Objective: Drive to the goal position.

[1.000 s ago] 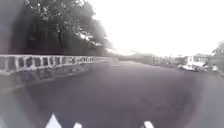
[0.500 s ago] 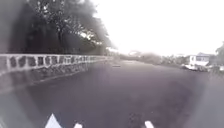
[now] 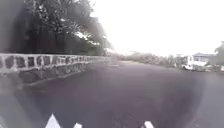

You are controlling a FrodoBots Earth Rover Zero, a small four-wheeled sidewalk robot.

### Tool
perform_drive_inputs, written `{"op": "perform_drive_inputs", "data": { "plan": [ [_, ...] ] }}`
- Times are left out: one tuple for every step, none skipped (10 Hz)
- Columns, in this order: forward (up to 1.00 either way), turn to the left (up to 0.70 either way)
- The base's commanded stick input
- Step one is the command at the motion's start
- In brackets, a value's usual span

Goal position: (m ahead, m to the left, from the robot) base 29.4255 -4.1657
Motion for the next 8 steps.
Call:
{"op": "perform_drive_inputs", "data": {
  "plan": [
    [0.7, -0.35],
    [0.7, -0.35],
    [0.7, -0.35],
    [0.7, -0.35],
    [0.7, -0.35],
    [0.7, -0.35],
    [0.7, -0.35],
    [0.7, -0.35]
  ]
}}
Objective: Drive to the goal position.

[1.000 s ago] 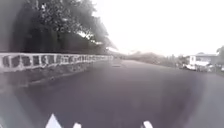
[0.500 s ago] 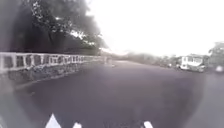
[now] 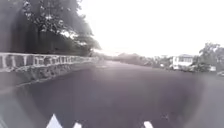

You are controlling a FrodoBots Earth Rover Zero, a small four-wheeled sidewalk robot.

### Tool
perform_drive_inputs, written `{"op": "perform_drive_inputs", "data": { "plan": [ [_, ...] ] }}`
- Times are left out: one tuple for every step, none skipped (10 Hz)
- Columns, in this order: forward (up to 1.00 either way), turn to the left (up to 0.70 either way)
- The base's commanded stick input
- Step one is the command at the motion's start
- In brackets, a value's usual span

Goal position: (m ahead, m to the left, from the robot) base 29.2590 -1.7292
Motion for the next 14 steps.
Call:
{"op": "perform_drive_inputs", "data": {
  "plan": [
    [0.7, -0.28],
    [0.7, -0.17],
    [0.7, -0.06],
    [0.7, 0.0],
    [0.7, 0.0],
    [0.7, 0.0],
    [0.7, 0.0],
    [0.7, 0.0],
    [0.7, 0.0],
    [0.7, -0.32],
    [0.7, -0.34],
    [0.7, -0.35],
    [0.7, 0.0],
    [0.7, 0.0]
  ]
}}
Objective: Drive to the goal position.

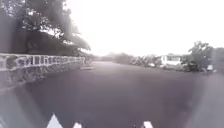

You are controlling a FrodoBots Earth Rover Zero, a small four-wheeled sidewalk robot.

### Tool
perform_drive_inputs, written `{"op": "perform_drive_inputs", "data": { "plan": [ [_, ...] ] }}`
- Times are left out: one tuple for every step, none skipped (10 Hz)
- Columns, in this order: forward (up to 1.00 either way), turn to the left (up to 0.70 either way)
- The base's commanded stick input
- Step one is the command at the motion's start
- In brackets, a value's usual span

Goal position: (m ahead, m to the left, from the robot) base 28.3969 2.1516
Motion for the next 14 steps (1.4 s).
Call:
{"op": "perform_drive_inputs", "data": {
  "plan": [
    [0.7, -0.35],
    [0.7, -0.35],
    [0.7, -0.35],
    [0.7, -0.07],
    [0.7, -0.19],
    [0.7, -0.31],
    [0.7, -0.31],
    [0.7, -0.25],
    [0.7, -0.19],
    [0.7, 0.0],
    [0.7, 0.0],
    [0.7, 0.0],
    [0.7, 0.0],
    [0.7, 0.0]
  ]
}}
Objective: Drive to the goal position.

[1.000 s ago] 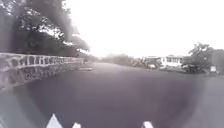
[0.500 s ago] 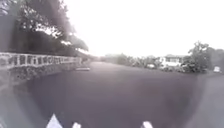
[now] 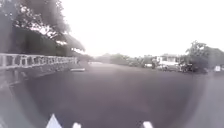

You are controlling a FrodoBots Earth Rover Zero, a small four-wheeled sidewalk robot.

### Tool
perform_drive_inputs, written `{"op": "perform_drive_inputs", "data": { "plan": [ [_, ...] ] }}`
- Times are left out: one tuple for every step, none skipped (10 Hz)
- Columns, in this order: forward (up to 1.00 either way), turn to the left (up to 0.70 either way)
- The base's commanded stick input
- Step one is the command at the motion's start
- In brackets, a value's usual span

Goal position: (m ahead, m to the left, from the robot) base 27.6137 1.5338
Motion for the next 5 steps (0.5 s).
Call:
{"op": "perform_drive_inputs", "data": {
  "plan": [
    [0.7, 0.0],
    [0.7, 0.0],
    [0.7, 0.0],
    [0.7, 0.0],
    [0.7, 0.0]
  ]
}}
